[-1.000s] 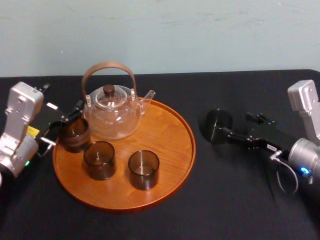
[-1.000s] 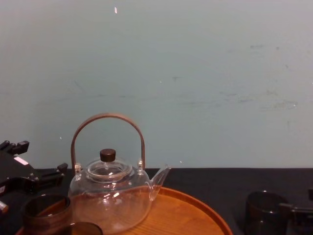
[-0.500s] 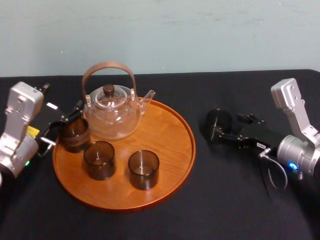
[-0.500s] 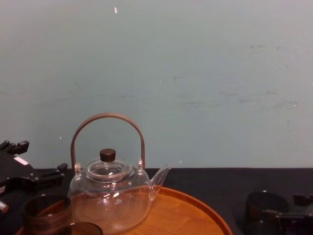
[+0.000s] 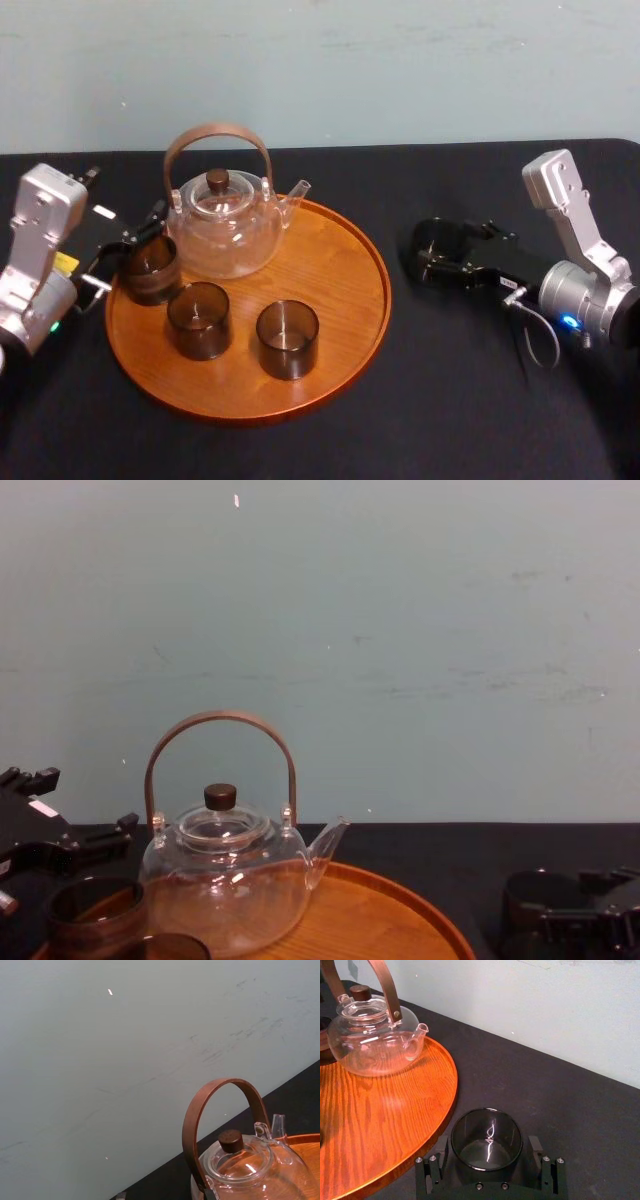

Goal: Pick up the glass from the table and place it on the tray.

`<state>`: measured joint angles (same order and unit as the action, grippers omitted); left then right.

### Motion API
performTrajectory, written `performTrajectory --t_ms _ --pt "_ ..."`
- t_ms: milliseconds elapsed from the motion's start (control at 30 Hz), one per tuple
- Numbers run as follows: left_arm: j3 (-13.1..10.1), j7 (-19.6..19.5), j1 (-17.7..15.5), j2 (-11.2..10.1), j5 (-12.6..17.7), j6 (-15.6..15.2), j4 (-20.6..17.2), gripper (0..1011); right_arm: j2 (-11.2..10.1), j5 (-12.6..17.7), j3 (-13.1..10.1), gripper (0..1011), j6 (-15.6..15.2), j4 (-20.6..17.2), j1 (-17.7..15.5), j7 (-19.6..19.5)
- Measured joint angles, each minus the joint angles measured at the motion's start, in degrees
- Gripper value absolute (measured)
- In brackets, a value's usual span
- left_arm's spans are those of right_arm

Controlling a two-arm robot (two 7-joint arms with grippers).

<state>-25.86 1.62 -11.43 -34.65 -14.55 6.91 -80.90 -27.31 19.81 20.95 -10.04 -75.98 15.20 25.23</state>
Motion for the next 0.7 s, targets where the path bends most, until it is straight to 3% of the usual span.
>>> performTrajectory --t_ms 433,700 --pt "0.0 0.0 0.0 0.0 0.0 0.0 0.0 1001 1.9 -0.95 0.76 1002 -0.21 3.2 2.12 0.14" --pt "0.0 0.0 0.0 0.0 0.0 0.0 0.0 1001 1.93 -1.02 0.79 1002 -0.32 3.33 2.15 0.12"
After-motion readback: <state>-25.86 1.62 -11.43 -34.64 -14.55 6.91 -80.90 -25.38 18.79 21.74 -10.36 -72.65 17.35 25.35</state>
